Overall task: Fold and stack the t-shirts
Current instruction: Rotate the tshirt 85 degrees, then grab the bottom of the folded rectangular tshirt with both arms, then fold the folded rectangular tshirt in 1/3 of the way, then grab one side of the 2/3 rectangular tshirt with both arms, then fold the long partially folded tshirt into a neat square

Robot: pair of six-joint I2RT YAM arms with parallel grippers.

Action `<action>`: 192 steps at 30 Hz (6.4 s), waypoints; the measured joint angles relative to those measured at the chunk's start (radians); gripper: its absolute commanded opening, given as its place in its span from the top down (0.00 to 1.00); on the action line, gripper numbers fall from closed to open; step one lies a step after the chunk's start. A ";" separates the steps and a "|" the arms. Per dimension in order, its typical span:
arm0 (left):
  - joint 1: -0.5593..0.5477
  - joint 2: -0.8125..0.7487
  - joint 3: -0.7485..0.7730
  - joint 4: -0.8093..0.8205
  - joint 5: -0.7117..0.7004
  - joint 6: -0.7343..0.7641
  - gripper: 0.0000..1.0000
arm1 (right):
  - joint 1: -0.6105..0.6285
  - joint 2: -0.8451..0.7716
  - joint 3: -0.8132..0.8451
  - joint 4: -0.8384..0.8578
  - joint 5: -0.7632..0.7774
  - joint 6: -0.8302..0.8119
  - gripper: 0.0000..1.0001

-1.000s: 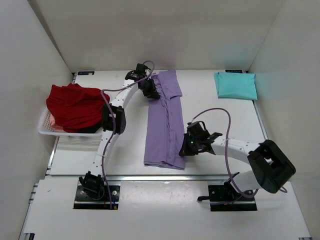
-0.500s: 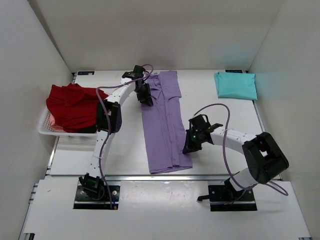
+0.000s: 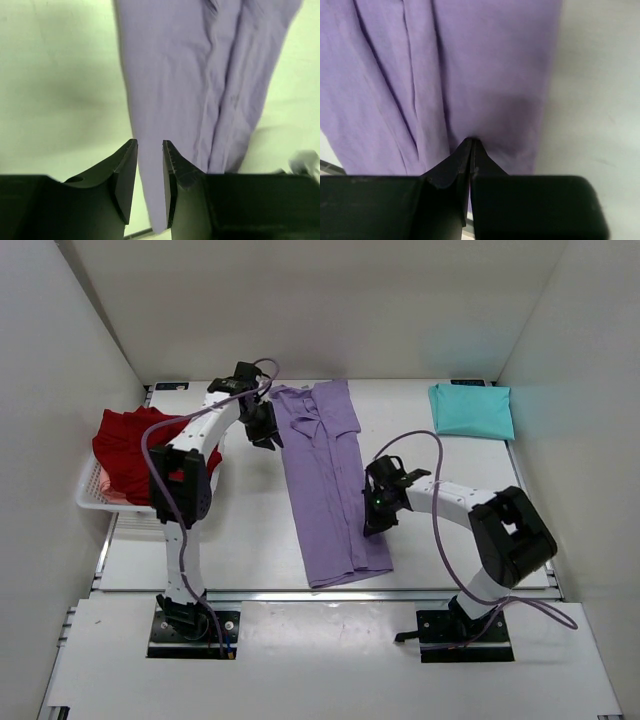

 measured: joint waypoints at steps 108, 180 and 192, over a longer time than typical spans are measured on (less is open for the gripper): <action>-0.132 -0.360 -0.585 0.187 -0.018 -0.153 1.00 | -0.177 0.104 0.409 -0.233 -0.135 -0.270 1.00; -0.349 -1.327 -1.484 0.374 0.000 -0.600 1.00 | -0.018 -0.369 -0.241 -0.081 -0.393 0.003 1.00; -0.133 -0.965 -1.090 0.335 0.031 -0.452 1.00 | -0.210 -0.093 0.239 -0.253 -0.438 -0.125 1.00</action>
